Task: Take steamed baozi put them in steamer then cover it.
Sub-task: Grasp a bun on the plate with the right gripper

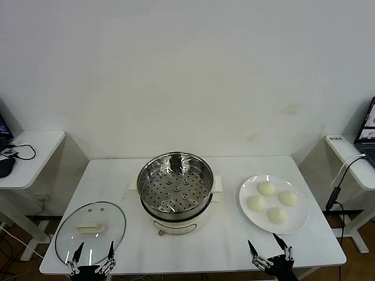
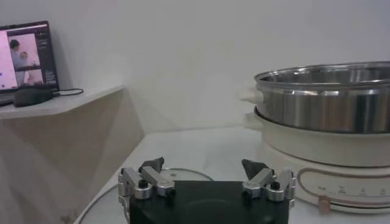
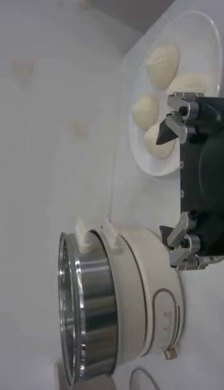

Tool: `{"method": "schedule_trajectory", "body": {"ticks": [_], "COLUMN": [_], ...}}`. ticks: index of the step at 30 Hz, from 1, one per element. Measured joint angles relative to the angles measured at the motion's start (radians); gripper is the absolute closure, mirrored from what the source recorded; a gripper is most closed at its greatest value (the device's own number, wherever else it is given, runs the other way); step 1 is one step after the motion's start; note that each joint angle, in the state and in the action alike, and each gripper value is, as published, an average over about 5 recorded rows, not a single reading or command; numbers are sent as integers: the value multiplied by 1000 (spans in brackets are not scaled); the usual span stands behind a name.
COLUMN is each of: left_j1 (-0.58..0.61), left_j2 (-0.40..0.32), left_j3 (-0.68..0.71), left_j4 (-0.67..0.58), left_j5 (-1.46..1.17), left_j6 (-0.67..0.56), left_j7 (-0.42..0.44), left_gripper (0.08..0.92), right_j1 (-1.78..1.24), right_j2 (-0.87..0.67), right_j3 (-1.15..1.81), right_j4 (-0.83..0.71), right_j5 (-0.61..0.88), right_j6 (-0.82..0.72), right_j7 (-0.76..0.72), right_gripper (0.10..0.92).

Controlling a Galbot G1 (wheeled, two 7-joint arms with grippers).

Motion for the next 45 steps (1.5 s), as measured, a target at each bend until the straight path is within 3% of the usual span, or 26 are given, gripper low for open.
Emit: {"method": "schedule_trajectory", "body": {"ticks": [9,18,33,45], "left_j1": [-24,-37,-26,-26], "left_j2": [8,8,8,11], "left_j3": [-30,-62,-78,-96], "left_j4": [-29,-62,-93,-107], "left_j5": [43,105,202,237], "left_j6": [55,115,154,162], "left_j7": [3,29,46,49], "left_gripper": [177,177,177,177], "right_j1": [88,261,727,1319], "right_j2": [-73,-270,-702,-777], "right_j3": [60,100,-136,-722], "right_j4": [-19,-111,-375,-646], "right_j5": [-174,-359,-478,-469], "right_j6": [-22,-108,-164,-133], "right_j7": [27,-39,-419,-713], "right_gripper": [203,203,202,203]}}
